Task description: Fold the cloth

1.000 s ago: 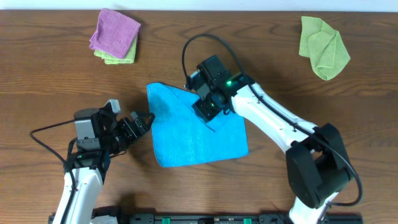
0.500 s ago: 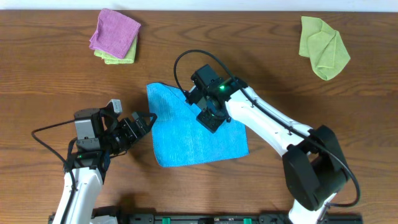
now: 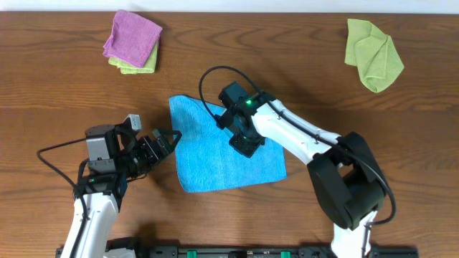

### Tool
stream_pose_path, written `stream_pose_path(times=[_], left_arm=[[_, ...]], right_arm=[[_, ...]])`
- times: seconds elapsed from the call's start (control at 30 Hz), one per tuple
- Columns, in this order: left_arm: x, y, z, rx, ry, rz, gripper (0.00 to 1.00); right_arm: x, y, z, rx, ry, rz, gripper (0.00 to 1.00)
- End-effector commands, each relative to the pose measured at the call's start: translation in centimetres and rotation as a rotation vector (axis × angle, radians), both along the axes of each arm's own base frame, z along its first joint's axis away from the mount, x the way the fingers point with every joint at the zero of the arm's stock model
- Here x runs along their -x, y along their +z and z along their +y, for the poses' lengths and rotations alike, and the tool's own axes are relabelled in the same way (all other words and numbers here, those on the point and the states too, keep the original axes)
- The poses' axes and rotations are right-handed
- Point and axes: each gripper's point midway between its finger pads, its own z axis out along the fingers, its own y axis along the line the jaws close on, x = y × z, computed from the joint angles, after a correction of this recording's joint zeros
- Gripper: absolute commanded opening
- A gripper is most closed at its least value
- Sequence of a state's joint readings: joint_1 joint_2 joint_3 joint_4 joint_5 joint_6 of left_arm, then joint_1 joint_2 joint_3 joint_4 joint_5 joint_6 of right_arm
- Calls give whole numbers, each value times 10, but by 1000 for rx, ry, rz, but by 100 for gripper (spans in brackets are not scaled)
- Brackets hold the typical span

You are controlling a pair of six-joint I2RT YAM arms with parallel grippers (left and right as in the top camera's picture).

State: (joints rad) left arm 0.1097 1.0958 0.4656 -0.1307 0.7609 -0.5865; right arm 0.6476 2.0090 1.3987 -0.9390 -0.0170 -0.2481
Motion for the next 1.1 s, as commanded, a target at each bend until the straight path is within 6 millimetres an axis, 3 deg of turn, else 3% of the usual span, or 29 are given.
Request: stream_pose_path(times=[0.0, 0.97, 1.07], left_arm=[[-5, 12, -1, 9, -9, -33, 95], [-6, 12, -1, 8, -9, -34, 95], [-6, 12, -1, 8, -9, -34, 95]], right_arm=[[5, -10, -2, 26, 20, 19, 39], [3, -20, 7, -8, 21, 31, 31], [5, -23, 7, -4, 22, 42, 24]])
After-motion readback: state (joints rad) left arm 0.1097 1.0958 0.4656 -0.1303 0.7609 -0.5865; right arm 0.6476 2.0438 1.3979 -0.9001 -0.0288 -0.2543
